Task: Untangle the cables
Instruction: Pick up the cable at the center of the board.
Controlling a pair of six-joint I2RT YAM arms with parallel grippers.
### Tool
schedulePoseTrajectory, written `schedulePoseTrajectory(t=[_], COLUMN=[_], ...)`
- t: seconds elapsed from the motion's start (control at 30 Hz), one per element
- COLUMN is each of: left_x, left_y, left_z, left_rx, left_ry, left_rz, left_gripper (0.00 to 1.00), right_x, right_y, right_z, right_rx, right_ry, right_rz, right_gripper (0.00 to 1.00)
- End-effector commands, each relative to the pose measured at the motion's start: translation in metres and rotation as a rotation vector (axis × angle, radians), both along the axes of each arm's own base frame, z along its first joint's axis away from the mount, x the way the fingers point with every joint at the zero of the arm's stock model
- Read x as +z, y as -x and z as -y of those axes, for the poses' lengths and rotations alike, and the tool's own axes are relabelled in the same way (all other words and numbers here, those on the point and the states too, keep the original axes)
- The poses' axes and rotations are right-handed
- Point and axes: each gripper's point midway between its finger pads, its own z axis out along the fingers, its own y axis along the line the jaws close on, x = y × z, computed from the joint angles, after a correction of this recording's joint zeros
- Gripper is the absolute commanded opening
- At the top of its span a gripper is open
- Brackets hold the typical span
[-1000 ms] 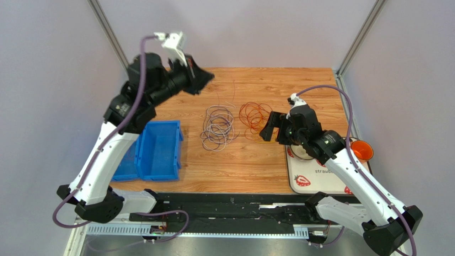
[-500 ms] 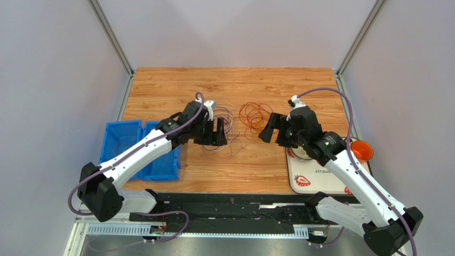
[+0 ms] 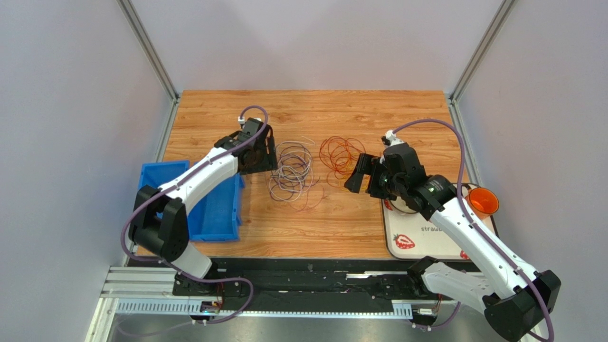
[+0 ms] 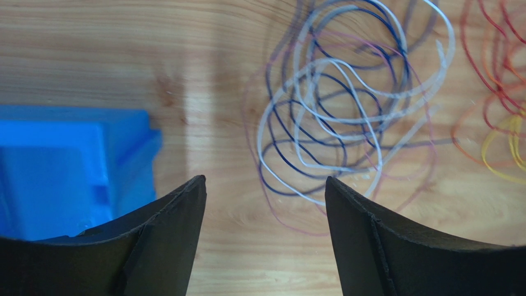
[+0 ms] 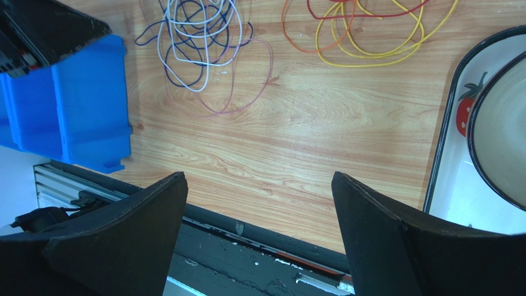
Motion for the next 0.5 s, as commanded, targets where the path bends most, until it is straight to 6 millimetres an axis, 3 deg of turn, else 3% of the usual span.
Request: schedulePoseTrajectory(t=[0.0, 0.13, 0.27, 0.47], left_x=[0.006, -0.018, -0.030, -0.056], left_y=[-0.040, -0.059, -0.072, -0.076], left_z=[-0.006, -0.016, -0.010, -0.009], left_rx=[0.056, 0.067, 0.026, 0.016], left_ry=[0.009, 0.024, 0.040, 0.010], left_rz=[0.059, 0.025, 0.019, -0.032], left_gripper=[0.77, 0.74, 0.68, 0.64], right_x=[-0.001, -0.002, -0.007, -0.012], right_y=[-0.008, -0.011, -0.012, -0.015], right_z=[-0.007, -0.009, -0.009, -0.012], right_rx=[0.012, 0.021, 0.028, 0.035], right_ry=[-0.011, -0.004, 0.010, 0.018], right_rz=[0.009, 0.007, -0.001, -0.019], right_gripper=[0.91, 0.91, 0.91, 0.91])
